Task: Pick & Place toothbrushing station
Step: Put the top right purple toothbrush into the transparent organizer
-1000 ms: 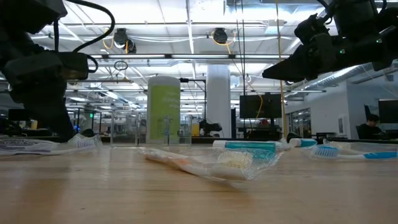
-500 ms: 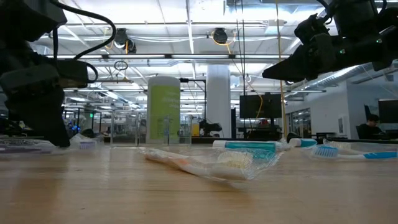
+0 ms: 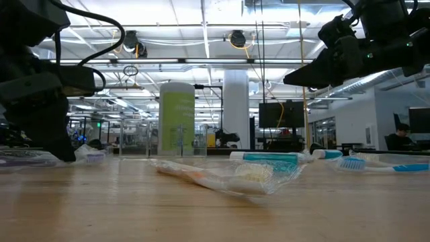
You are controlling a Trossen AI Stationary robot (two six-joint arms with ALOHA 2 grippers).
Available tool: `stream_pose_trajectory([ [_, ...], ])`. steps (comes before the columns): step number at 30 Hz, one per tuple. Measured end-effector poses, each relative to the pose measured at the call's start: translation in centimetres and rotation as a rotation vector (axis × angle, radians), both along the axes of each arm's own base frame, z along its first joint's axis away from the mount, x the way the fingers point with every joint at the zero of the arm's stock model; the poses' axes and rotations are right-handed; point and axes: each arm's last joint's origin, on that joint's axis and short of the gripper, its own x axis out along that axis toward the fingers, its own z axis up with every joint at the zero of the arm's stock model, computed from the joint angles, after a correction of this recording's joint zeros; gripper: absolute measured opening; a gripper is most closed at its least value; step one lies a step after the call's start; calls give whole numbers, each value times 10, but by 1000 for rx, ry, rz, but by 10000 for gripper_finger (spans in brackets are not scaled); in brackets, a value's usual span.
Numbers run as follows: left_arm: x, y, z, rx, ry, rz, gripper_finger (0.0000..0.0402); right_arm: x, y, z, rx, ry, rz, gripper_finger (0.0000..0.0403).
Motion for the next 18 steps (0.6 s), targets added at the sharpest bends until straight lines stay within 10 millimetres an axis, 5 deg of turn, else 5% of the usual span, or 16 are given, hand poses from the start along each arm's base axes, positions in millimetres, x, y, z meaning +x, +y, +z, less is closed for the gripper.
stream_pose_trajectory([
  [13,0,0,0,21,7,-37,182,0,0,0,0,0,0,116],
  [18,-1,0,-1,31,15,-39,139,0,0,0,0,0,0,116],
])
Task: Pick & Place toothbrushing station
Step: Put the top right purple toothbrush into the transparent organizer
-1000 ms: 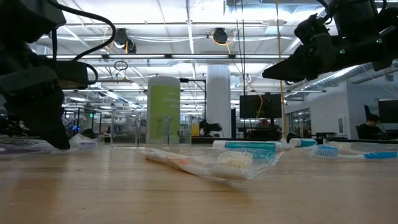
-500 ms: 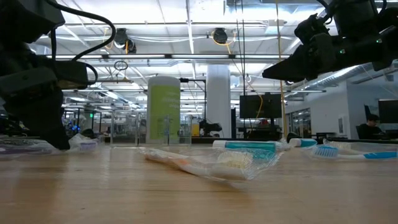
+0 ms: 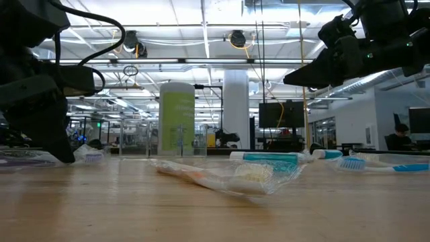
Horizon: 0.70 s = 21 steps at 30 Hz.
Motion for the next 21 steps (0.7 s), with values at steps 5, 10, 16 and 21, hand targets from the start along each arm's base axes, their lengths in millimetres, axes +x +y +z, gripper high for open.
stream_pose_trajectory([
  [5,0,0,0,-8,-5,20,81,0,0,0,0,0,-1,116],
  [10,0,0,0,-19,-7,26,26,0,0,0,0,0,0,116],
  [16,1,-1,0,-52,-19,70,18,0,0,0,0,0,0,116],
  [21,1,0,0,-69,-26,103,15,0,0,0,0,0,0,116],
])
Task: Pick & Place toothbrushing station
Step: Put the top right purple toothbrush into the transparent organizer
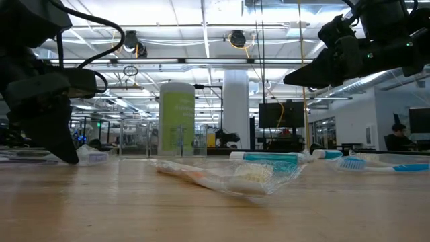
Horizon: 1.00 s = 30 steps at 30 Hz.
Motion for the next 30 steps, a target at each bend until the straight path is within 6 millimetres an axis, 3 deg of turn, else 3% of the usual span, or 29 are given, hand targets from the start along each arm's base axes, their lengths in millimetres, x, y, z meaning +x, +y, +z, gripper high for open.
stream_pose_trajectory([
  [30,8,0,7,160,-118,-72,3,0,0,0,-2,0,0,116],
])
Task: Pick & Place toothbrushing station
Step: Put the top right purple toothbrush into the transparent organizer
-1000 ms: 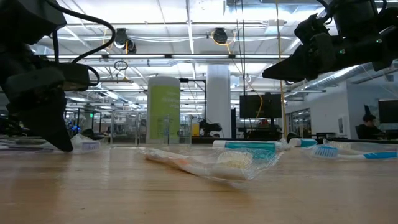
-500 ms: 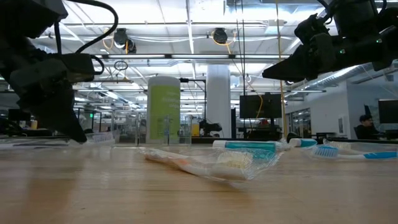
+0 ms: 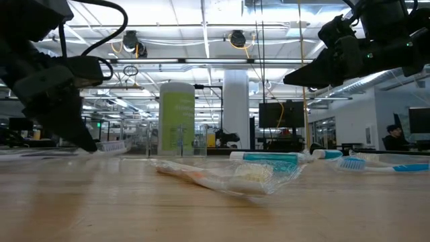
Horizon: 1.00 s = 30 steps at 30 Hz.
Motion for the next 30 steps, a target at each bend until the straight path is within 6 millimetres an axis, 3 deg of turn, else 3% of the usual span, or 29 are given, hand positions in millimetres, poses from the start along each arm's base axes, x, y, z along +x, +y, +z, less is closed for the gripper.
stream_pose_trajectory([
  [24,14,-2,14,132,-208,12,3,0,0,0,0,0,0,116],
  [30,16,-1,27,186,-304,40,2,0,0,0,0,0,0,116],
])
